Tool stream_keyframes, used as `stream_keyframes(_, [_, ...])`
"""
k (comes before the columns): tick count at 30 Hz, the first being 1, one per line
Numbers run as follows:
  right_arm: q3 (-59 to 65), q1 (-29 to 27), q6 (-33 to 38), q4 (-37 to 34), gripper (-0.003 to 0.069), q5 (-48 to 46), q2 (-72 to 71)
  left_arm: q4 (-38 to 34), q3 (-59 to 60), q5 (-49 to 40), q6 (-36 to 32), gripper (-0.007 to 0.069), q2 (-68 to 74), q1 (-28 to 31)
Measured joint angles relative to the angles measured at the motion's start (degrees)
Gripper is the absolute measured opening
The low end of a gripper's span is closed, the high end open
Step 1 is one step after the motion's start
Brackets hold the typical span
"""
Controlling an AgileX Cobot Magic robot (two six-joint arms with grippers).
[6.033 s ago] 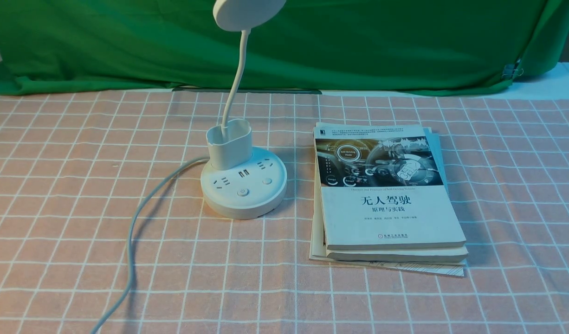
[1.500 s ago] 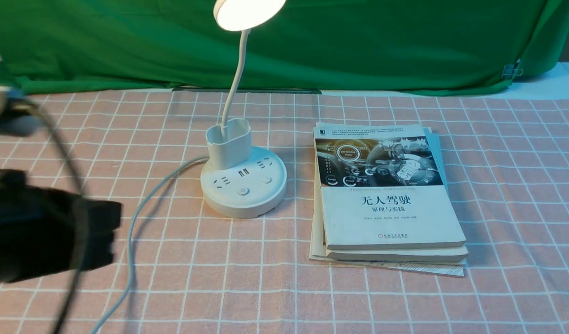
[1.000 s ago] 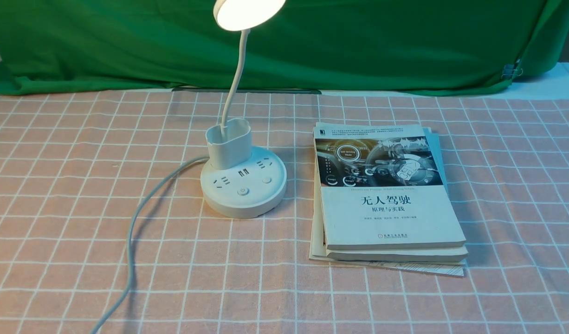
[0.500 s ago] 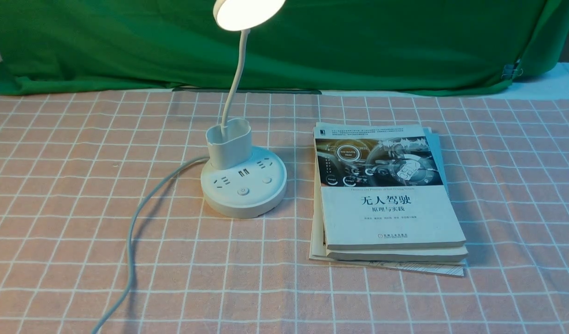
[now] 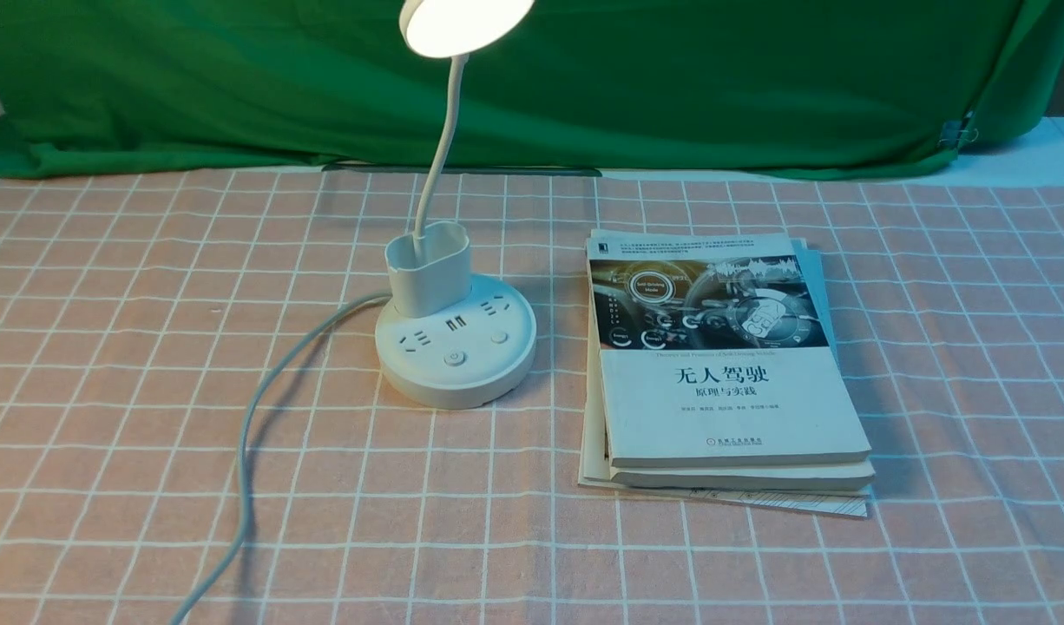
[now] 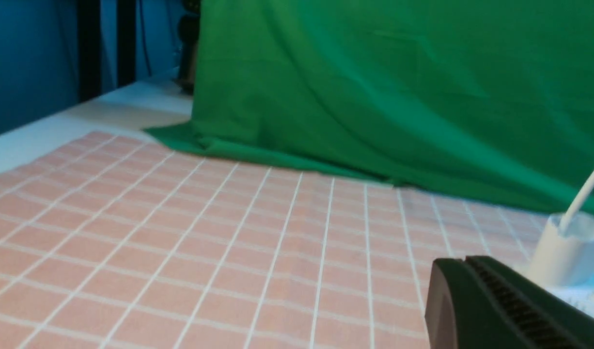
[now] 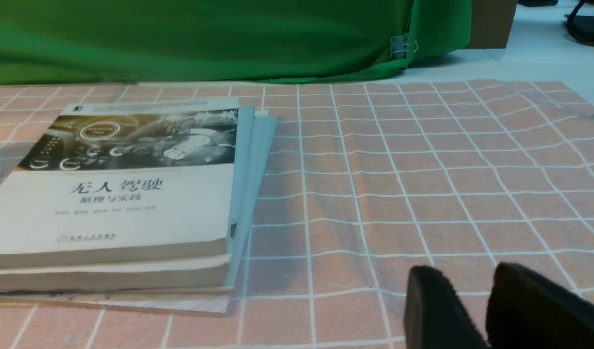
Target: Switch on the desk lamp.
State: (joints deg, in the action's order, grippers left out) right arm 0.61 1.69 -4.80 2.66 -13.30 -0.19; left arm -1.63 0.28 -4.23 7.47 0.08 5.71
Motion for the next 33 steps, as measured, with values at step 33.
stream_keyframes(33, [0.00, 0.00, 0.00, 0.00, 0.0241, 0.00, 0.00, -0.11, 0.00, -8.01, -6.16, 0.0021, -0.15, -4.69])
